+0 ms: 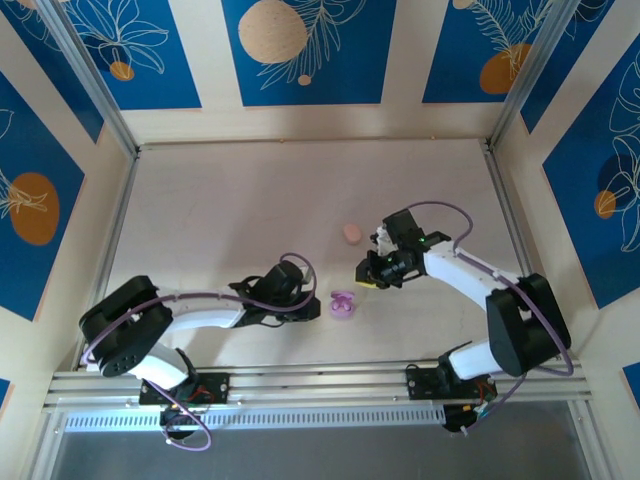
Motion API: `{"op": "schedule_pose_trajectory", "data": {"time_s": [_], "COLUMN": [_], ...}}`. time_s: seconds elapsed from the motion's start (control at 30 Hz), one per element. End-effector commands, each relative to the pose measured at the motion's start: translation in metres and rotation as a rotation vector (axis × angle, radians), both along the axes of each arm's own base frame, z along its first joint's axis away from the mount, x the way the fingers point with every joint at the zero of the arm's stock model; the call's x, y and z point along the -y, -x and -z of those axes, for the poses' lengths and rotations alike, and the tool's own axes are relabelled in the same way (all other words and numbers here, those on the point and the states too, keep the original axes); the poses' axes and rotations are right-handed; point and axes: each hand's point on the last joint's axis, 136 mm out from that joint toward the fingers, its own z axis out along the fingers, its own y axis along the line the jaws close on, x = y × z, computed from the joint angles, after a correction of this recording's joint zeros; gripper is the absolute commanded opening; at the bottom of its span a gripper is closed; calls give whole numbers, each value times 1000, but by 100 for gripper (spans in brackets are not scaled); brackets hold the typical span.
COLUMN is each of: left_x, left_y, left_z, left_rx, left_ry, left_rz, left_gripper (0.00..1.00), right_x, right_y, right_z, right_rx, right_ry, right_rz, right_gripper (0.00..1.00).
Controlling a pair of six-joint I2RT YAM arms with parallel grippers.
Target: Insert the wireless bluetooth earbuds into the charging case
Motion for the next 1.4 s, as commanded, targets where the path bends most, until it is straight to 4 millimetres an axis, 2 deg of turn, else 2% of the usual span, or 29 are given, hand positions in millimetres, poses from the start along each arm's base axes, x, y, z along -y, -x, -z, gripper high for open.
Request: {"op": "schedule_pose_trajectory", "data": {"time_s": [0.0, 0.17, 0.4, 1.0, 1.37], "left_x": [14, 20, 23, 28, 19], "left_y": [10, 13, 11, 10, 9], "left_z": [-3, 3, 10, 14, 10], "left_rx": [-21, -31, -36, -41, -22], "left_ry": [22, 30, 35, 41, 13], "left_rz": [38, 40, 34, 38, 27], "left_gripper": [4, 3, 3, 2, 3], "right_x": [-17, -30, -41, -41, -40], "right_y": [-6, -7, 4, 35, 46], "right_z": [-9, -3, 8, 12, 12], "right_rx": [11, -16, -60, -83, -88], "right_ry": [-47, -42, -17, 18, 27], "right_rz": [-68, -109, -156, -183, -189], "right_gripper": [20, 20, 18, 16, 16]}}
